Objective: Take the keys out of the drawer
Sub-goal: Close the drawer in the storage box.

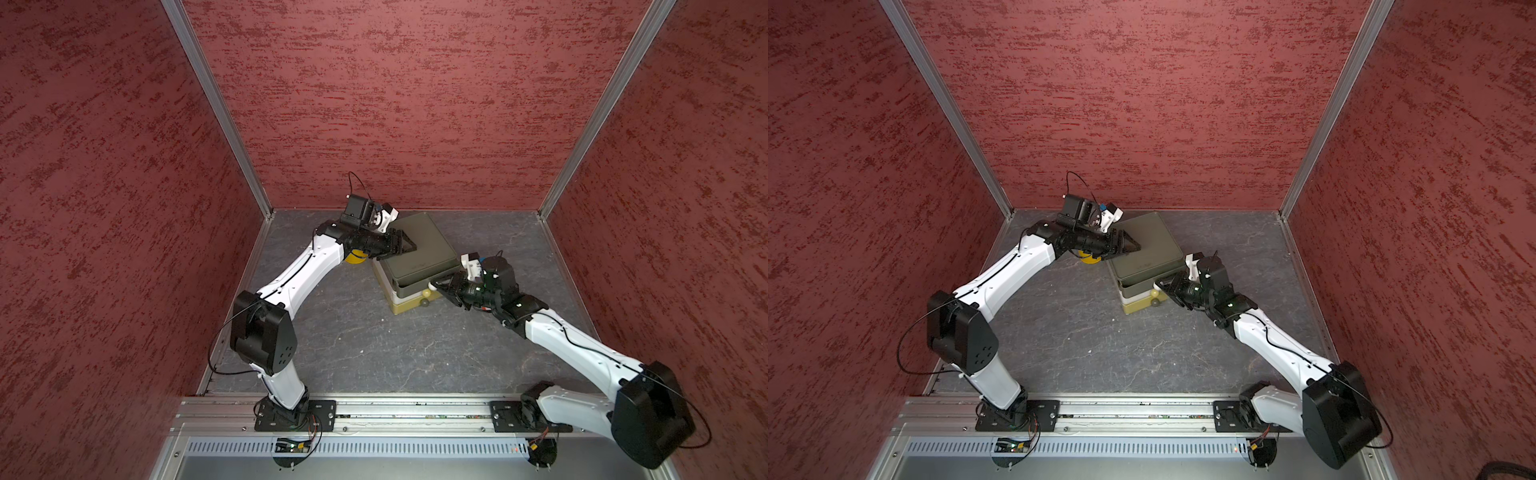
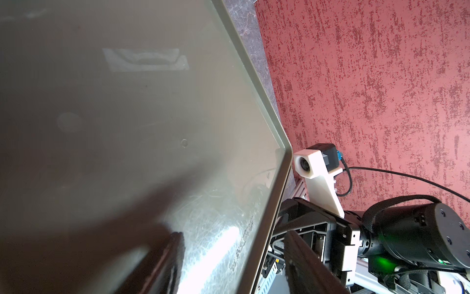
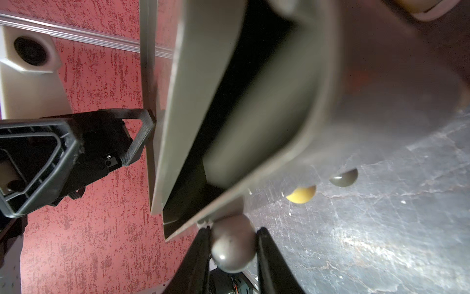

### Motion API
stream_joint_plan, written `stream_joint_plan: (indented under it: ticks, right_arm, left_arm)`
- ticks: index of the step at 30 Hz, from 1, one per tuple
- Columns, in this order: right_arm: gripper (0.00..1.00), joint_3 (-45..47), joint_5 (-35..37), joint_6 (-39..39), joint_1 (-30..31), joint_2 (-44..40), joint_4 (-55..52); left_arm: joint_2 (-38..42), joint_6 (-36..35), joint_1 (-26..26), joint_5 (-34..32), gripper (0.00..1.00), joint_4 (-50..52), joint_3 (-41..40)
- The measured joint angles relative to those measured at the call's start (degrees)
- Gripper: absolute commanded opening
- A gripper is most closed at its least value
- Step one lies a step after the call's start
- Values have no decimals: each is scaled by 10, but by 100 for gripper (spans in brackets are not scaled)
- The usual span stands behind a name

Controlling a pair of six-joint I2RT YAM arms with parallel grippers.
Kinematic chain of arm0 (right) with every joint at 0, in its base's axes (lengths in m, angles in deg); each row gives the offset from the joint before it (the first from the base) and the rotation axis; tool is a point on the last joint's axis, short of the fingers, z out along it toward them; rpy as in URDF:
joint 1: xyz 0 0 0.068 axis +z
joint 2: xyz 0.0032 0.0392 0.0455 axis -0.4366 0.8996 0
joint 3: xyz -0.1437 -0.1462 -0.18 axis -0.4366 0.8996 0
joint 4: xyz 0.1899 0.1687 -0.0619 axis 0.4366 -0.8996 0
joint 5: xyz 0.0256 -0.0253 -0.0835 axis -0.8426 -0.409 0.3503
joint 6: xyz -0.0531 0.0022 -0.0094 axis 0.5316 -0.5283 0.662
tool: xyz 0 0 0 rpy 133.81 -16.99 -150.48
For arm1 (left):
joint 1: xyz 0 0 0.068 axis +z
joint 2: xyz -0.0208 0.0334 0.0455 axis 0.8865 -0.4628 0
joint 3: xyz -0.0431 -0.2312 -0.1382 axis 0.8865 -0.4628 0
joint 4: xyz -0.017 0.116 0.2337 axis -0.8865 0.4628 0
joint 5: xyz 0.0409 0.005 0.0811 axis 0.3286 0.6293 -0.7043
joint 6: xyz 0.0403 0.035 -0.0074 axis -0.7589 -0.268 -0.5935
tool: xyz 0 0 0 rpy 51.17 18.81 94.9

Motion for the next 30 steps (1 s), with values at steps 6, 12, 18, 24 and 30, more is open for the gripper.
stream_joint_plan:
  ticks: [6,12,18,24,30]
  right_arm:
    - [31,-13,-12,6,-5,18,1]
    - [32,-22,-19,8,-9,32,5]
    - [33,-26,-23,9,-10,43,14]
    - [39,-30,-23,12,-13,51,20]
    - [43,-30,-23,14,-17,57,26]
  left_arm:
    - [5,0,2,1,66,0,-5]
    - [5,0,2,1,66,0,-6]
    - [5,0,2,2,66,0,-6]
    - [5,0,2,2,66,0,-6]
    - [5,0,3,2,66,0,-6]
